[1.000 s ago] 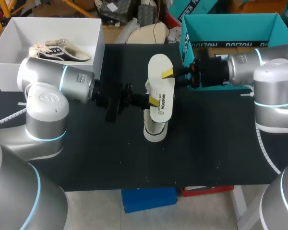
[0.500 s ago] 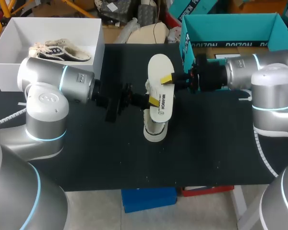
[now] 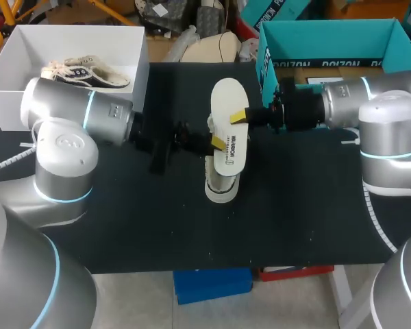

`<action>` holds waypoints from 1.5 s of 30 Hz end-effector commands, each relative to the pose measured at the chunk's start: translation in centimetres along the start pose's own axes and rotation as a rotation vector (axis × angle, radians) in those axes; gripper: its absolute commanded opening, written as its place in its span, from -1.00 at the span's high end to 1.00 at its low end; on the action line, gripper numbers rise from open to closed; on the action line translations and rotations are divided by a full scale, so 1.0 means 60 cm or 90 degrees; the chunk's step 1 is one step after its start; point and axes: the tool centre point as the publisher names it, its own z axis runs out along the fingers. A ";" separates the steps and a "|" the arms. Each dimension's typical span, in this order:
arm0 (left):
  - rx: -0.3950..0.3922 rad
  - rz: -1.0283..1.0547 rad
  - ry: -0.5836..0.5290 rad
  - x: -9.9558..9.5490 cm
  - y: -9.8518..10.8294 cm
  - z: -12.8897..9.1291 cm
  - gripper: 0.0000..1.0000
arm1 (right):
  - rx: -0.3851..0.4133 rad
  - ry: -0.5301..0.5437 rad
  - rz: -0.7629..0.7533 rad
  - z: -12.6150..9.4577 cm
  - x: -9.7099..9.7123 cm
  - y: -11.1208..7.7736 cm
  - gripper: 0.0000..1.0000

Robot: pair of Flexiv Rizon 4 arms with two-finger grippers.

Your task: Take the shoe out of the shoebox, open the shoe tongue, remove and reinsert the insole, then place the shoe into the shoebox

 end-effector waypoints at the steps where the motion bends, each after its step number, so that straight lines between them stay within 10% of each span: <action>1: -0.047 0.021 0.153 -0.017 -0.015 -0.050 -1.00 | -0.001 -0.002 0.001 0.001 0.001 -0.001 1.00; 17: -0.078 0.146 0.606 -0.078 -0.034 -0.067 -1.00 | -0.001 -0.002 0.001 0.001 0.001 -0.001 1.00; 37: -0.042 0.074 0.605 -0.100 -0.026 -0.047 -1.00 | -0.001 -0.002 0.001 0.001 0.001 -0.001 1.00; 45: -0.008 0.024 0.711 -0.118 -0.017 -0.035 -1.00 | -0.001 -0.002 0.001 0.001 0.001 -0.001 1.00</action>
